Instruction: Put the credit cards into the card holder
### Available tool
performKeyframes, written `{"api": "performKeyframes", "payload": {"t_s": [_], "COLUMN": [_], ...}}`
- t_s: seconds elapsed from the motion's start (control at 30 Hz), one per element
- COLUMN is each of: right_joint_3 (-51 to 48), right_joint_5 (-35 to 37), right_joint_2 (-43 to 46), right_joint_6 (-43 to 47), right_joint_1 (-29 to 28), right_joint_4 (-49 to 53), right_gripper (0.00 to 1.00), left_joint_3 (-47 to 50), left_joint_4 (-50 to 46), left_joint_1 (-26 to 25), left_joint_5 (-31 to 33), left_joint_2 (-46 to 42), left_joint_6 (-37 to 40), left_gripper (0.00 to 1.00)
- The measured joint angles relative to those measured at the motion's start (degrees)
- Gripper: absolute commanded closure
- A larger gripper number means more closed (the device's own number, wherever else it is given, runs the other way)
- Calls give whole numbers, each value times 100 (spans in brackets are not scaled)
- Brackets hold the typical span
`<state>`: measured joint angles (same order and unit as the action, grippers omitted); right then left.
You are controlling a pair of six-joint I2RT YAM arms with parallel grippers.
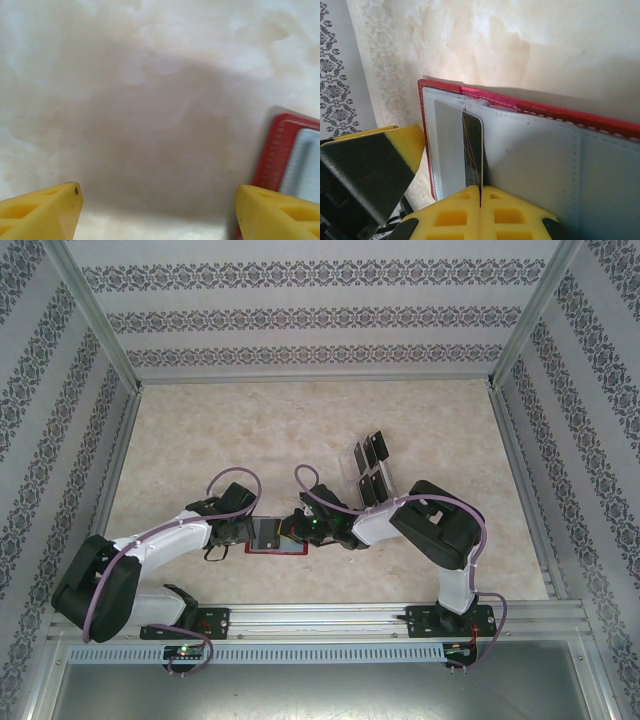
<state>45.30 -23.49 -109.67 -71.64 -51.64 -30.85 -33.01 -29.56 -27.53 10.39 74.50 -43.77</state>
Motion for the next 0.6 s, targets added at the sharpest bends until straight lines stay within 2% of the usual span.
{"api": "performKeyframes", "payload": {"t_s": [0.6], "right_joint_3": [170], "right_joint_5": [-50], "right_joint_2": [0], "right_joint_6": [181], "right_joint_1": [0], "right_joint_4": [321], "right_gripper": [100], "left_joint_3": [205], "left_joint_4": [129], "left_joint_1": [-66], "left_joint_5": [-323], "left_joint_2": [-258], "left_joint_6": [-28], "left_gripper": [22]}}
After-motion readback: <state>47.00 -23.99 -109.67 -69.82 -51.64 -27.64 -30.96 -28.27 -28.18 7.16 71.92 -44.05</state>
